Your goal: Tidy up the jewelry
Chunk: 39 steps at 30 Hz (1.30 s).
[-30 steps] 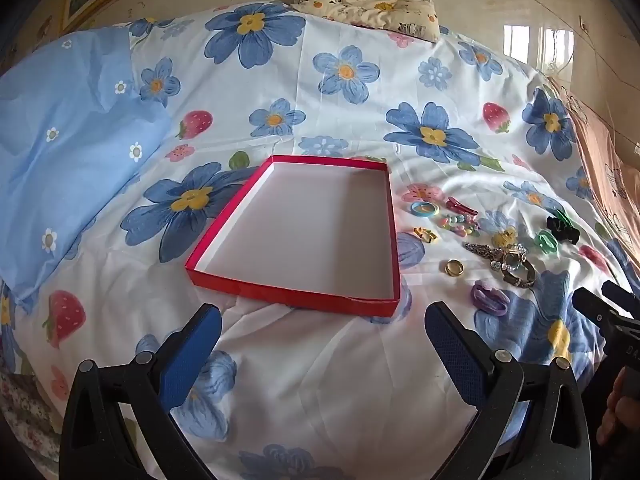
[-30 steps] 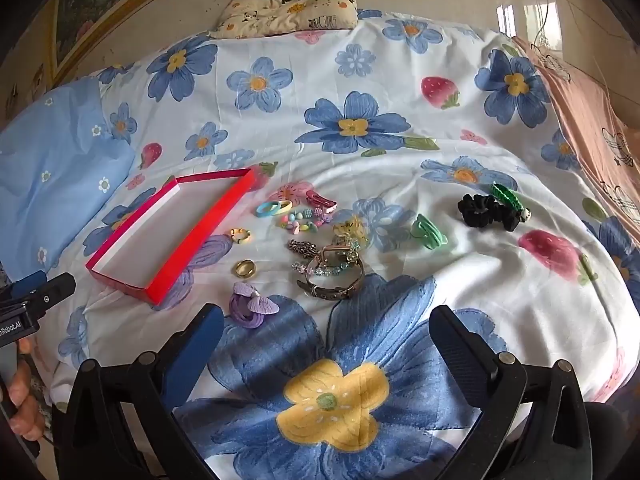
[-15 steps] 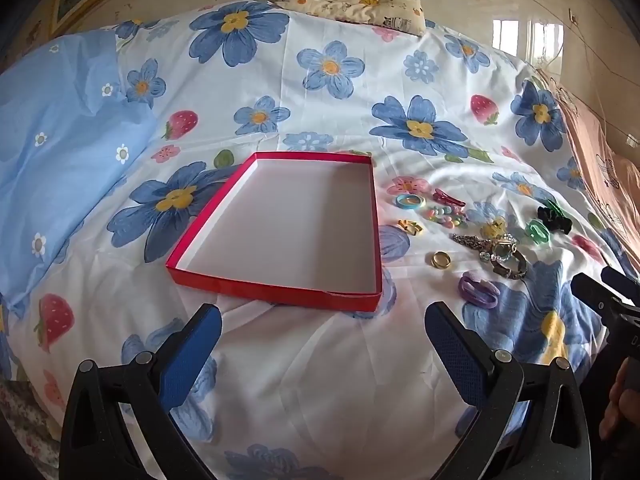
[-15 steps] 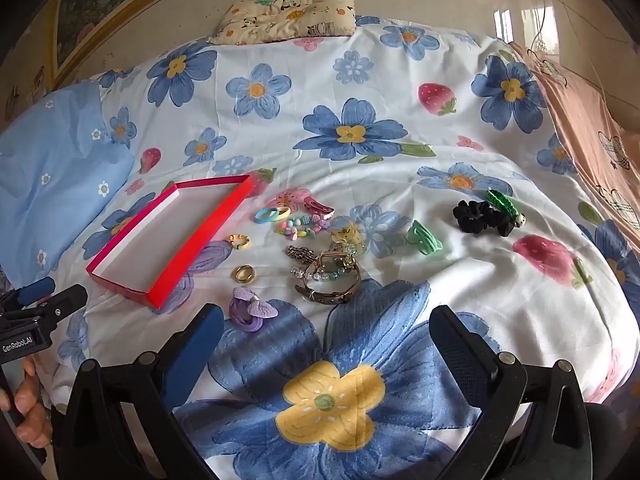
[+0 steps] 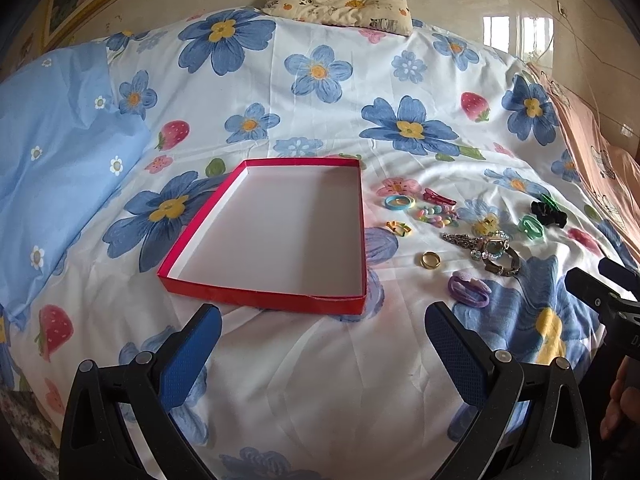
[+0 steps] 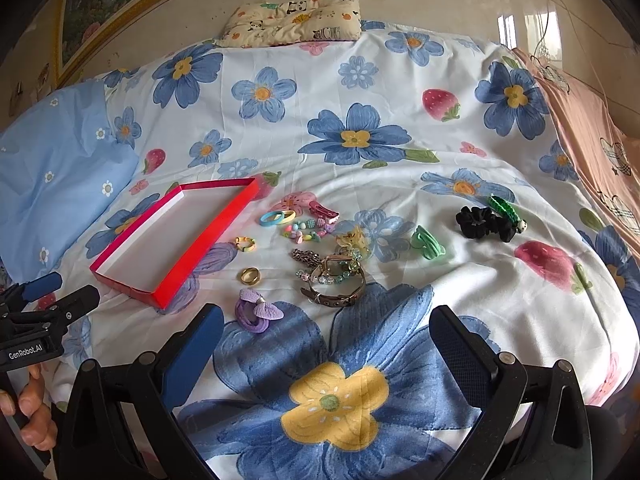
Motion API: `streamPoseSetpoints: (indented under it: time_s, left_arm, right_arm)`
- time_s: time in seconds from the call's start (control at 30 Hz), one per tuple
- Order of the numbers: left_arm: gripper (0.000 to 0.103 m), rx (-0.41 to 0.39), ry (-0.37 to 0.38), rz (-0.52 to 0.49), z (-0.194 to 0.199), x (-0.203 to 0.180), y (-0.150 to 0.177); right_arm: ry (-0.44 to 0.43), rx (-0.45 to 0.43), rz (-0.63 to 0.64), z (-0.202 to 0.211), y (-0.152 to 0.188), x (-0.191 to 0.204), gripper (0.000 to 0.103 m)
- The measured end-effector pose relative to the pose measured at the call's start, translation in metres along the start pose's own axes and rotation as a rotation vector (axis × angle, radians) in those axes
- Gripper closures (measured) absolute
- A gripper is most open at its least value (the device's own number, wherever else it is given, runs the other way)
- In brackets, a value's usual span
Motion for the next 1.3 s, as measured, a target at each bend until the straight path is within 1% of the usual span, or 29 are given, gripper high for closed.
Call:
streamPoseSetpoints:
  time_s: [1.3]
  left_arm:
    - [0.001, 0.038, 0.007, 0.001, -0.015, -0.001, 0.0]
  right_arm:
    - [-0.009, 0.018, -0.003, -0.007, 0.006, 0.003, 0.0]
Point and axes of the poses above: each gripper's, at about its wrist camera, not at the fingertips, and z roughly against the way its jaws point, x to its left, y to its underside, the point moved 5 cm from there along -z, roughly the way its jaws point, and after that the axes turned 7 degrees about -x, right-handed, at the moved point
